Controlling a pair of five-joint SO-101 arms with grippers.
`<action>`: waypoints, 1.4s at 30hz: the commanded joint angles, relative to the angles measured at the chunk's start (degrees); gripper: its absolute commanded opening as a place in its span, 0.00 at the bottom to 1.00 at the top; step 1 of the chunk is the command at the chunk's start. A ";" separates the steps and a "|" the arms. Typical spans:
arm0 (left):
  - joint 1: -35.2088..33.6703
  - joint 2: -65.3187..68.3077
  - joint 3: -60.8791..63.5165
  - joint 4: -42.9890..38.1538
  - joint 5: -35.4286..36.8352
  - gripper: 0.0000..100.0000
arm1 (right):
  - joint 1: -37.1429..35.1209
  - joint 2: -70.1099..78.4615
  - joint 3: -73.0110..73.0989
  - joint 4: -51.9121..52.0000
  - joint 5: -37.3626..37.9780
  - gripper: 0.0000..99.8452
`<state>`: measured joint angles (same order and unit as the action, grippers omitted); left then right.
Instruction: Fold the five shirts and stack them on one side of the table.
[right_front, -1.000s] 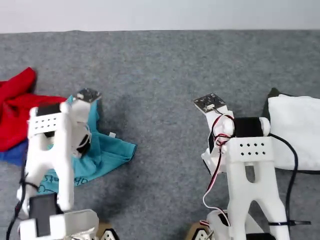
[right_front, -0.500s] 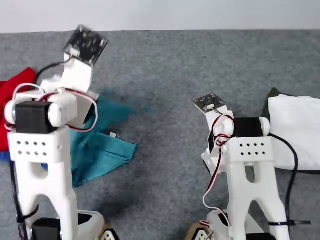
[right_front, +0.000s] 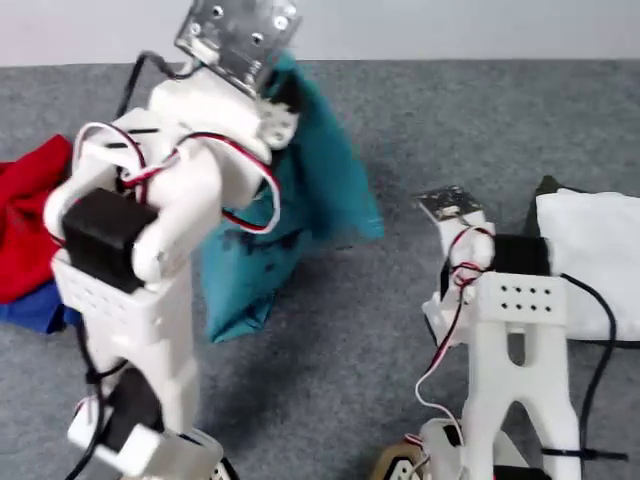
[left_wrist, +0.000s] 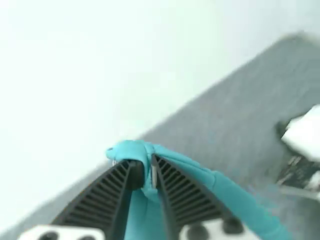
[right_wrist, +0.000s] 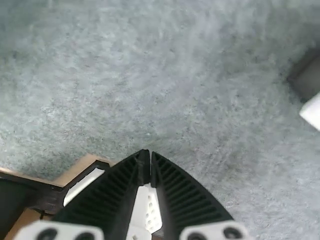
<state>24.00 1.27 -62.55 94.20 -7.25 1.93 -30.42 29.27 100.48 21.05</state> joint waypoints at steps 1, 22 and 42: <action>4.75 3.34 -10.33 -2.99 0.26 0.00 | 1.98 0.04 -2.90 2.33 -0.44 0.01; -33.05 0.79 25.80 6.24 -11.60 0.00 | 1.63 0.57 -2.90 1.98 -0.44 0.01; -56.97 0.09 62.11 -3.08 -31.56 0.15 | 1.63 0.66 -2.81 1.98 -0.44 0.01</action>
<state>-32.62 4.44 1.36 90.68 -37.93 3.43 -29.89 29.27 100.57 21.05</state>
